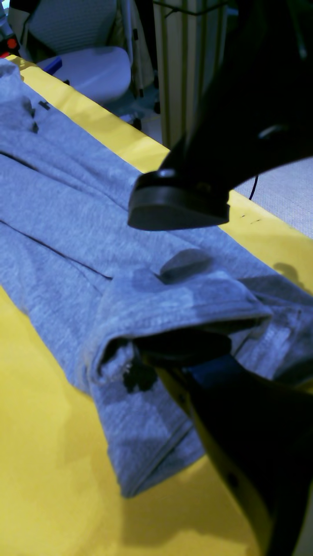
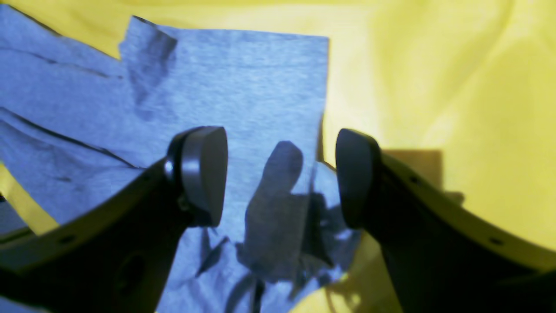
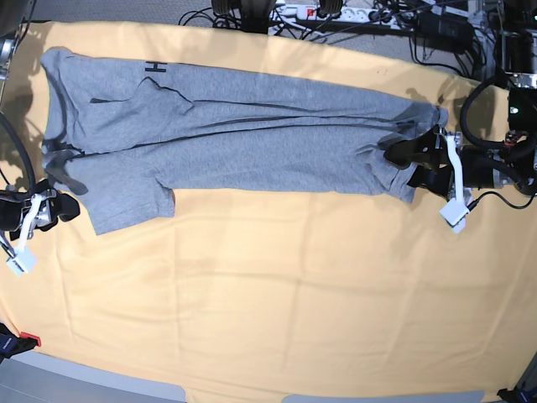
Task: Layout the t-shirt on the table in an organized manner, then fold the t-shirt properly
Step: 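Lower the folded hem onto the t-shirt and release with the right gripper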
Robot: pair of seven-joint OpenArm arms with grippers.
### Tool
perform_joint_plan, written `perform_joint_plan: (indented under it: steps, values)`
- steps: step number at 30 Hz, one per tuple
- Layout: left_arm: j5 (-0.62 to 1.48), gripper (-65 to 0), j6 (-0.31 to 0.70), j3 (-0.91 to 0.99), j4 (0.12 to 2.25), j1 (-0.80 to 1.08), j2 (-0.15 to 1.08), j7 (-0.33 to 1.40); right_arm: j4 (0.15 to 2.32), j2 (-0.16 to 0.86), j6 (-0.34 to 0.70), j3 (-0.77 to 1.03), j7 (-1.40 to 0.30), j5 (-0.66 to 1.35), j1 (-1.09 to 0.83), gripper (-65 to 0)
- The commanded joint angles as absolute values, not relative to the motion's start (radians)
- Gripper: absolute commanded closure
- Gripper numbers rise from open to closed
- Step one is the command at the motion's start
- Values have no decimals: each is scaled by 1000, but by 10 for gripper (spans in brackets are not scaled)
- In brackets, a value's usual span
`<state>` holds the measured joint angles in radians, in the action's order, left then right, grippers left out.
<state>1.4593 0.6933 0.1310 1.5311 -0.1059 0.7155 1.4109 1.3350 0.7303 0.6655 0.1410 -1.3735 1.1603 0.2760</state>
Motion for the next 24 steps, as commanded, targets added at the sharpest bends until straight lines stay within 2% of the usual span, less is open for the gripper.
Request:
perform_joint_plan:
  steps: [1, 5, 8, 12, 15, 20, 24]
  values:
    - [1484, -371, 698, 140, 1543, -125, 736, 1396, 1345, 743, 675, 150, -1318, 1155, 275, -407]
    - [1484, -371, 698, 140, 1543, -125, 736, 1396, 1335, 662, 668, 150, -1121, 919, 216, -407]
    - [1484, -371, 698, 140, 1543, -125, 736, 1396, 1304, 608, 612, 150, -1039, 785, 211, -407]
    - [1484, -371, 698, 140, 1543, -125, 734, 1396, 1267, 566, 547, 150, -979, 779, 211, -407]
    - [1484, -371, 698, 140, 1542, -125, 731, 1396, 1236, 530, 558, 150, -971, 774, 214, -407]
    - [1484, -371, 698, 140, 1542, -125, 728, 1396, 1201, 468, 538, 150, -893, 653, 214, -407]
    - [1484, -371, 698, 140, 1542, -125, 728, 1396, 1193, 455, 602, 150, -926, 687, 214, -407]
